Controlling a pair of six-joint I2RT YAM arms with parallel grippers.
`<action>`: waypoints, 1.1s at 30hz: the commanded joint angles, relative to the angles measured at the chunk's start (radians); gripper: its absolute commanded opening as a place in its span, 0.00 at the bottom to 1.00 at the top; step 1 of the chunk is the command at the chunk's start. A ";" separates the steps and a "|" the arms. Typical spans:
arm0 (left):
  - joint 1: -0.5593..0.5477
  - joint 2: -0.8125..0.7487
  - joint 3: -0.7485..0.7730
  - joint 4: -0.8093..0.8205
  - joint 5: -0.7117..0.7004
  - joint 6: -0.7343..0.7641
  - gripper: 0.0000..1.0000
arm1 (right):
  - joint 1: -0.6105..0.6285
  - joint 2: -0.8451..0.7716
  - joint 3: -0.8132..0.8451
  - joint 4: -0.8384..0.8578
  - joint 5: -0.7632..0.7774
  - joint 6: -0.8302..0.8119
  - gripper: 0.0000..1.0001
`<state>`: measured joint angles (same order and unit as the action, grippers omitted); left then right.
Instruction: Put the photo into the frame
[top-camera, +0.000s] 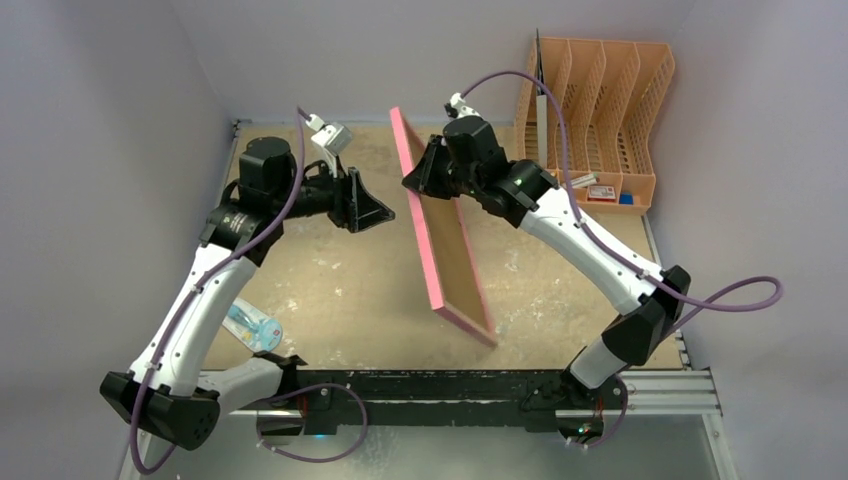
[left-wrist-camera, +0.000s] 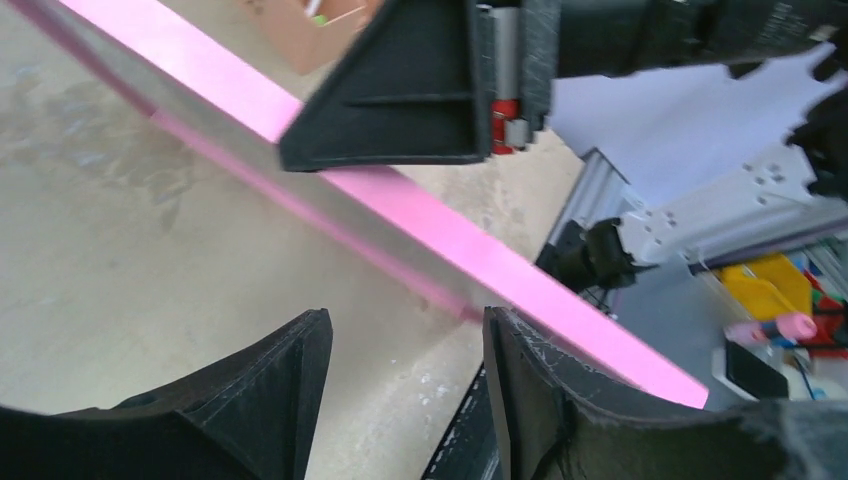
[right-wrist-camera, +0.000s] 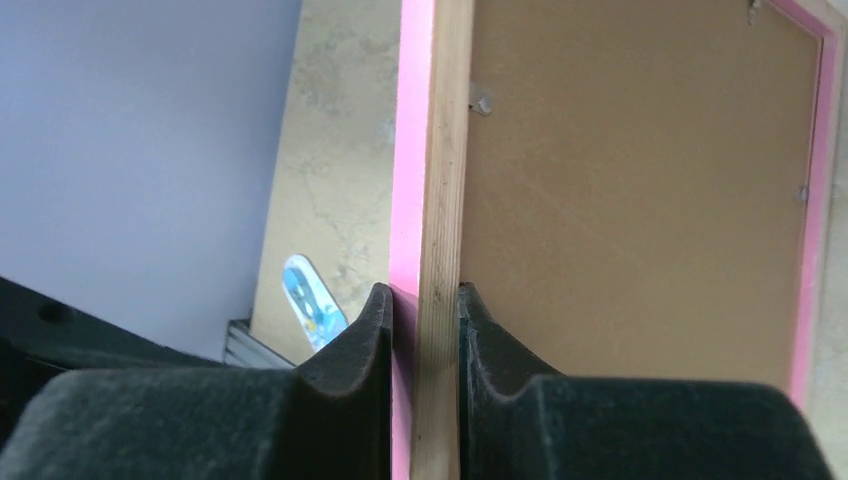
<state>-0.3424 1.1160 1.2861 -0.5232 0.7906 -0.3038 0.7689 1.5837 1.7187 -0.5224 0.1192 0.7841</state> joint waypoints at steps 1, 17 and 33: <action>-0.001 0.008 -0.013 -0.045 -0.197 -0.008 0.60 | -0.022 0.020 -0.038 -0.041 0.006 -0.056 0.13; -0.016 -0.068 -0.465 0.819 -0.024 -0.684 0.71 | -0.031 -0.006 -0.060 -0.002 -0.007 -0.078 0.10; -0.170 0.032 -0.377 0.858 -0.152 -0.716 0.64 | -0.031 0.014 -0.011 -0.050 0.057 -0.118 0.15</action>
<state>-0.4824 1.1225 0.8394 0.2825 0.6601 -1.0332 0.7578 1.5837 1.6737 -0.4885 0.1055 0.7044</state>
